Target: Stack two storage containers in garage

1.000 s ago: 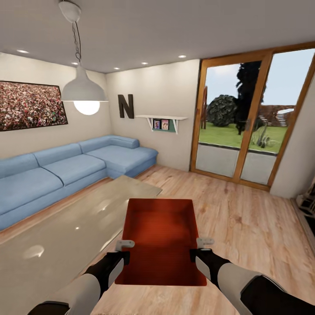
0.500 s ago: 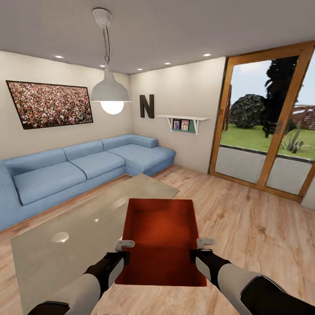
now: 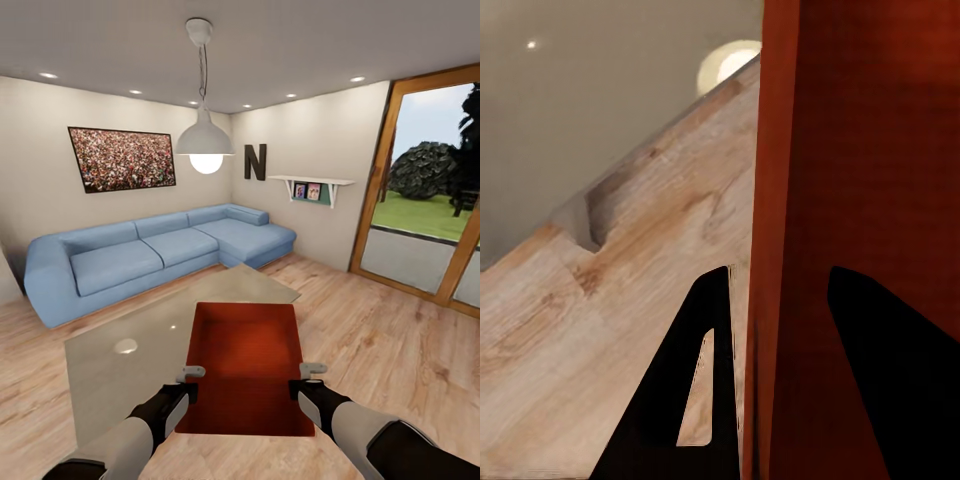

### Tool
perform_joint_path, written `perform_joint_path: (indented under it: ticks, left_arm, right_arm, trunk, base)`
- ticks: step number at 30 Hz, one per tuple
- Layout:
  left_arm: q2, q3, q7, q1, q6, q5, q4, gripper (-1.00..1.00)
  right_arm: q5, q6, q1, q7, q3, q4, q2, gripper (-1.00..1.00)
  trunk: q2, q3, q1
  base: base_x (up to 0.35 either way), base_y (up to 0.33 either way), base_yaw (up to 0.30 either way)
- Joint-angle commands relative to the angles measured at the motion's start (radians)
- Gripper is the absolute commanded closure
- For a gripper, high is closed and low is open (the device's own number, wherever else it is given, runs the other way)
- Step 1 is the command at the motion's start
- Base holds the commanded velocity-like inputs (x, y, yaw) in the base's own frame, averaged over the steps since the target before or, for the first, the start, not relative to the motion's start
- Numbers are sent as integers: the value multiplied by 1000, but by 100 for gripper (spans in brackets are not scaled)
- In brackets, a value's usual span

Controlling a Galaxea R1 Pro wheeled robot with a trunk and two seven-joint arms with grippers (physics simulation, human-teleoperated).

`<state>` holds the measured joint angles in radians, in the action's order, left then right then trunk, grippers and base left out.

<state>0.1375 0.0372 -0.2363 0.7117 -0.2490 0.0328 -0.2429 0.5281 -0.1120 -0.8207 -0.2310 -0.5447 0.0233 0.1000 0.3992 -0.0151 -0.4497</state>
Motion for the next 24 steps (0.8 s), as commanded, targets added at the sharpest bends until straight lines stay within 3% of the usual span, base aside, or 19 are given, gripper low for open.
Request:
perform_joint_path:
  ticks: [1,24]
  left_arm:
    - [4,-14,-5,0,-7,-7,2,100]
    - [4,-14,-5,0,-7,-7,2,100]
  right_arm:
    - [-11,48,0,-45,-86,3,8,100]
    - [-11,48,0,-45,-86,3,8,100]
  trunk:
    - [1,0,0]
    - [1,0,0]
  base:
    - [0,0,300]
    - [0,0,300]
